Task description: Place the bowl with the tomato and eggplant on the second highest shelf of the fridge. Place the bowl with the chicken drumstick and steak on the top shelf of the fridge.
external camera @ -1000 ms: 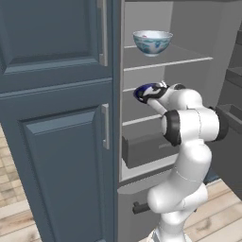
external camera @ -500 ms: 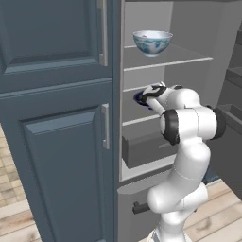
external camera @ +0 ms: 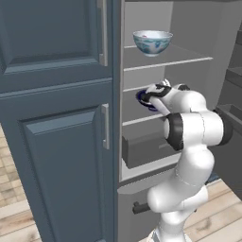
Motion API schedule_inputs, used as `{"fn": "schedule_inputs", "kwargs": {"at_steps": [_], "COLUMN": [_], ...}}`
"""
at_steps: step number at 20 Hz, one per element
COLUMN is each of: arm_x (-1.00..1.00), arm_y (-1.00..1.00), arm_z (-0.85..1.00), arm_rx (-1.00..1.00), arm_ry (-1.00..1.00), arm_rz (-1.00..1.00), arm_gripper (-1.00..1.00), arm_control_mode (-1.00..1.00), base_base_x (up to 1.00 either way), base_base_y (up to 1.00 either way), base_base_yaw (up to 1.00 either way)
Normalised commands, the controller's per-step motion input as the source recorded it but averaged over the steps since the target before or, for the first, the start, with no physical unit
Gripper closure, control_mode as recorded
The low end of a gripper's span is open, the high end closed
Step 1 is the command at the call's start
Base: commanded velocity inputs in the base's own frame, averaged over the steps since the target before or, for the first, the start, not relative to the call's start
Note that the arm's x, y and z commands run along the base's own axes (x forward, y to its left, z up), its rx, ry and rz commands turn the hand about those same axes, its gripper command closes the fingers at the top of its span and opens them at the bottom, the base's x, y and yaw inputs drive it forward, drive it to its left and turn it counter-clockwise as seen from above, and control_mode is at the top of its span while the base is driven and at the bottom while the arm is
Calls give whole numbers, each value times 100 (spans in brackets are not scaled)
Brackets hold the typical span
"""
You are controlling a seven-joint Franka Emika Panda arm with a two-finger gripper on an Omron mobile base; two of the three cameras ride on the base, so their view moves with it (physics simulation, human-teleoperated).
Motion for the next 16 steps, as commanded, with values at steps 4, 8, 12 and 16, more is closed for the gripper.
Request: {"fn": "schedule_inputs", "kwargs": {"at_steps": [4, 8, 12, 16], "arm_x": [-97, -100, -100, -100], "arm_y": [1, 12, 26, 32], "arm_z": [96, 97, 100, 100], "arm_rx": [5, 1, 0, 0], "arm_ry": [5, 1, 0, 0], "arm_rz": [-6, -5, -3, -2], "arm_gripper": [-100, -100, -100, -100], "arm_control_mode": [-100, -100, -100, -100], "base_base_x": [0, 0, 0, 0], "base_base_y": [0, 0, 0, 0], "base_base_yaw": [0, 0, 0, 0]}}
